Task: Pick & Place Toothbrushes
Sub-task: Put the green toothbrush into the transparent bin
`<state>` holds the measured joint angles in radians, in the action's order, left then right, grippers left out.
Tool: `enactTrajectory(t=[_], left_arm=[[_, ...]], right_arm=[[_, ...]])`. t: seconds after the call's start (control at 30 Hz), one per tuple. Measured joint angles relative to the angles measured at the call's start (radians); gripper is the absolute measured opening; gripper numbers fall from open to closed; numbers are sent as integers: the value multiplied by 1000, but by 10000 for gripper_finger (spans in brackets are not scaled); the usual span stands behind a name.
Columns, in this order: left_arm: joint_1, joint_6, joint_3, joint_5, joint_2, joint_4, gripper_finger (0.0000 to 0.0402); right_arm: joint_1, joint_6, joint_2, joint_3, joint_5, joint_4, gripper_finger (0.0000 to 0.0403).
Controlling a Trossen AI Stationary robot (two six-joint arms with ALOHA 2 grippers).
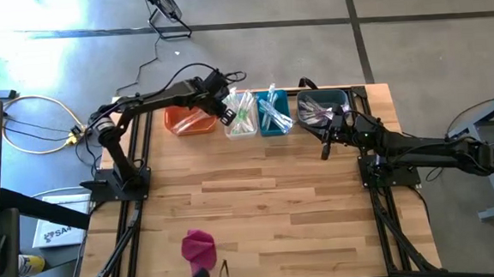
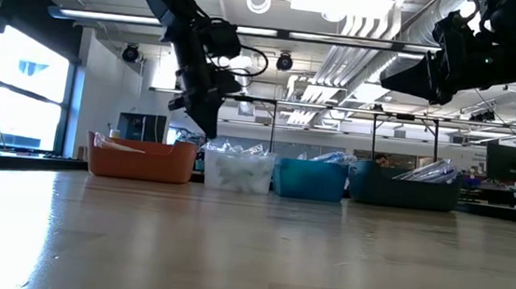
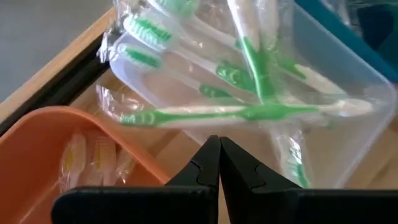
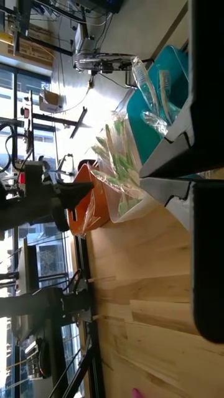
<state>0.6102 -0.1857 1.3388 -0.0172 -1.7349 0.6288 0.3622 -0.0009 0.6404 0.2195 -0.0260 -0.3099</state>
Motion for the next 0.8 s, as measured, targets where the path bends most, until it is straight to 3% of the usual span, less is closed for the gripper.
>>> enactTrajectory(t=[0.43, 0.8], left_arm=[[-68, -67, 0, -9, -37, -12, 5], [-101, -110, 0, -119, -112, -33, 5]], right_arm=[[0, 0, 0, 0, 0, 2, 2], [0, 1, 0, 0, 1, 7, 2]])
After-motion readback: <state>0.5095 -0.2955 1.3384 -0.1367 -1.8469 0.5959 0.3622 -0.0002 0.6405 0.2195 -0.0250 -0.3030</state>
